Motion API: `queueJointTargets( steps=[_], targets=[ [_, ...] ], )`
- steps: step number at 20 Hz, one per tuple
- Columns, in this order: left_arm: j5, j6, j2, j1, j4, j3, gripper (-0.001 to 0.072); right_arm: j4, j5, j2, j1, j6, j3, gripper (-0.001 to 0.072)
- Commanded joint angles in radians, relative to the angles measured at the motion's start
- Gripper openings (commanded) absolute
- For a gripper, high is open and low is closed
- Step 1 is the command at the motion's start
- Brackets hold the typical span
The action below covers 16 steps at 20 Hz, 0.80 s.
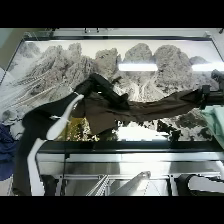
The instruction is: Fold the shirts.
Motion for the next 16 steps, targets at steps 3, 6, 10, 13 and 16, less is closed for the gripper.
queueJointTargets(
  steps=[3,6,10,13,16],
  targets=[
    [0.039,-0.116,-0.161,-0.090,-0.019,0.236,0.0019,0.044,0.086,0.001,-0.023,0.016,0.094,0.0024],
    [0.103,-0.007,-0.095,-0.027,-0.232,0.251,0.0020,0.222,0.095,0.011,-0.010,0.042,0.108,0.0024],
    [0.281,0.095,0.174,0.197,-0.142,0.115,0.0018,0.280,-0.022,0.084,0.170,0.069,0.107,0.0024],
    [0.341,0.117,0.398,0.396,0.021,-0.056,0.0018,0.279,-0.260,0.103,0.473,0.094,0.107,0.0025],
    [0.322,0.161,0.617,0.589,0.085,-0.280,0.0018,0.262,-0.615,0.039,0.822,0.116,0.107,0.0025]
  ],
)
